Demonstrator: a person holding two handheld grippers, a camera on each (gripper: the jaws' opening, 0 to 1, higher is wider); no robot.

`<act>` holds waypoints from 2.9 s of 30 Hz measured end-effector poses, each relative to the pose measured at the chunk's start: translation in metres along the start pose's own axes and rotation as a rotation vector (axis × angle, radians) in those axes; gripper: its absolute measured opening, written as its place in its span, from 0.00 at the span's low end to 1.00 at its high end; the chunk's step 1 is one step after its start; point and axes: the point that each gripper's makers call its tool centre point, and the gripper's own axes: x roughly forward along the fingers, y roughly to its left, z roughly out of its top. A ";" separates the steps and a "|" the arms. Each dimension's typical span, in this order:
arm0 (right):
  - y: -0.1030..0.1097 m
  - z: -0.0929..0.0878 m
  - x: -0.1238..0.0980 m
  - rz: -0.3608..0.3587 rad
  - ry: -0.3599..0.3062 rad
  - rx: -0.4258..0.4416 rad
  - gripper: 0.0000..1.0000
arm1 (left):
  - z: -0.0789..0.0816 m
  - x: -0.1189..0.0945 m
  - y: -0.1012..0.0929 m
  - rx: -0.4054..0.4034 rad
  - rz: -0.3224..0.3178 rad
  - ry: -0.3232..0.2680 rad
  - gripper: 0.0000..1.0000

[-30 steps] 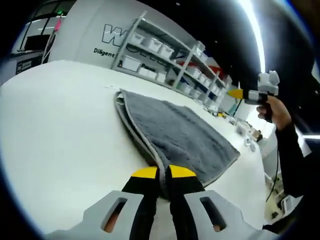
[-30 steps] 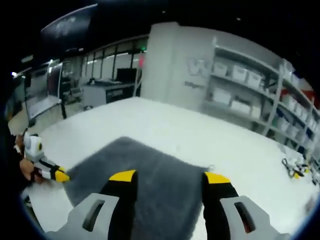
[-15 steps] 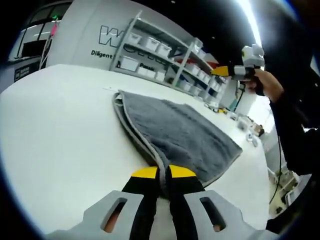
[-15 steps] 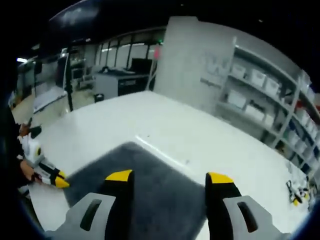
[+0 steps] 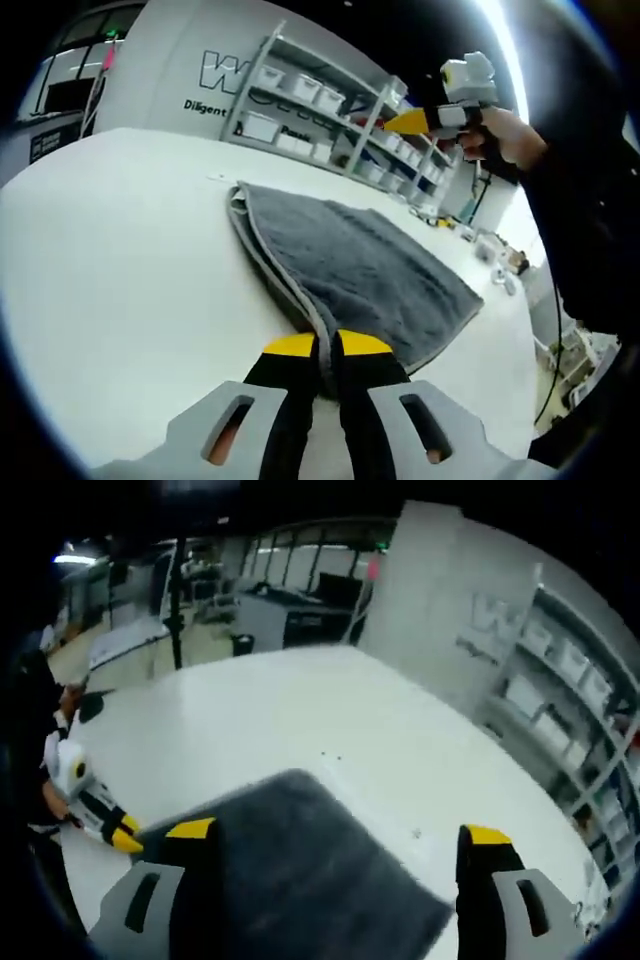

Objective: Open the folded towel by lifting each exposed corner and separating the folded layers until the towel lies flat within the target outline without major curled edges

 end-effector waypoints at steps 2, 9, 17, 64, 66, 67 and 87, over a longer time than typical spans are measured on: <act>-0.002 0.009 0.005 0.000 -0.001 0.007 1.00 | 0.000 0.000 0.000 0.000 -0.001 0.000 0.05; -0.002 0.024 0.042 0.055 0.058 0.013 1.00 | -0.003 0.002 0.000 0.015 0.008 0.017 0.05; 0.021 0.031 0.078 0.061 0.114 0.019 0.81 | -0.003 0.000 0.000 0.009 -0.001 0.015 0.05; 0.073 -0.017 0.203 0.113 0.476 0.333 0.32 | -0.001 -0.002 -0.003 0.066 -0.046 0.016 0.06; 0.072 -0.013 0.203 0.126 0.470 0.349 0.30 | 0.000 -0.003 -0.004 0.067 -0.049 0.015 0.06; 0.075 -0.014 0.201 0.131 0.476 0.358 0.30 | -0.001 -0.003 -0.003 0.067 -0.049 0.016 0.06; 0.088 -0.031 0.201 0.106 0.558 0.310 0.24 | -0.002 -0.006 -0.002 0.060 -0.057 0.010 0.06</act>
